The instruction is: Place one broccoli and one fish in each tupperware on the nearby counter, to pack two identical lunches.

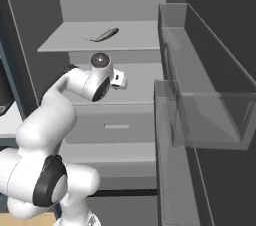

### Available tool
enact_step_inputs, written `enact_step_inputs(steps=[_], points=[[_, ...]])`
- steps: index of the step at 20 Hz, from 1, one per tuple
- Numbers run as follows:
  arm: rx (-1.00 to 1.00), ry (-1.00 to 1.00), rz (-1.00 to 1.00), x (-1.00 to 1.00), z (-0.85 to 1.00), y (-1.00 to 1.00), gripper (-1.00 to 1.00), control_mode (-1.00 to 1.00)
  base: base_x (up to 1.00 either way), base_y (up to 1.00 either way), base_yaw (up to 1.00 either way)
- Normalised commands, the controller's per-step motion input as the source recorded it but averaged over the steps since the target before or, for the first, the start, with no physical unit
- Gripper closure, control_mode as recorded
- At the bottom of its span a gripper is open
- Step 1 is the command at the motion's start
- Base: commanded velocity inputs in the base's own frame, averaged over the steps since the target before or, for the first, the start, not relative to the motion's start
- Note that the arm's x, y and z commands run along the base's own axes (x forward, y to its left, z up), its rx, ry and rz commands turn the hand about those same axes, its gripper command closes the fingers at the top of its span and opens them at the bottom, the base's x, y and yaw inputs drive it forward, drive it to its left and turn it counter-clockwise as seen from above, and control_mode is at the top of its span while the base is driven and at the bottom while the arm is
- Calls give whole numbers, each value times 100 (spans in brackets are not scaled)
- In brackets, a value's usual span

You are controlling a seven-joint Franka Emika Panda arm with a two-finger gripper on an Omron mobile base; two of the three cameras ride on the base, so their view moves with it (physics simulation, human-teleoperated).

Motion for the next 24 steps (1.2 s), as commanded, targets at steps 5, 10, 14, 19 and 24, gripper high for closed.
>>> enact_step_inputs(steps=[5,10,14,19,24], points=[[23,-11,0,29,-4,-17,-100,-100,0,0,0],[0,0,0,35,1,31,-100,-100,0,0,0],[-2,2,0,39,0,35,-100,-100,0,0,0],[0,2,0,13,-6,10,-100,-100,0,0,0],[0,2,0,0,-20,0,-100,-100,0,0,0]])
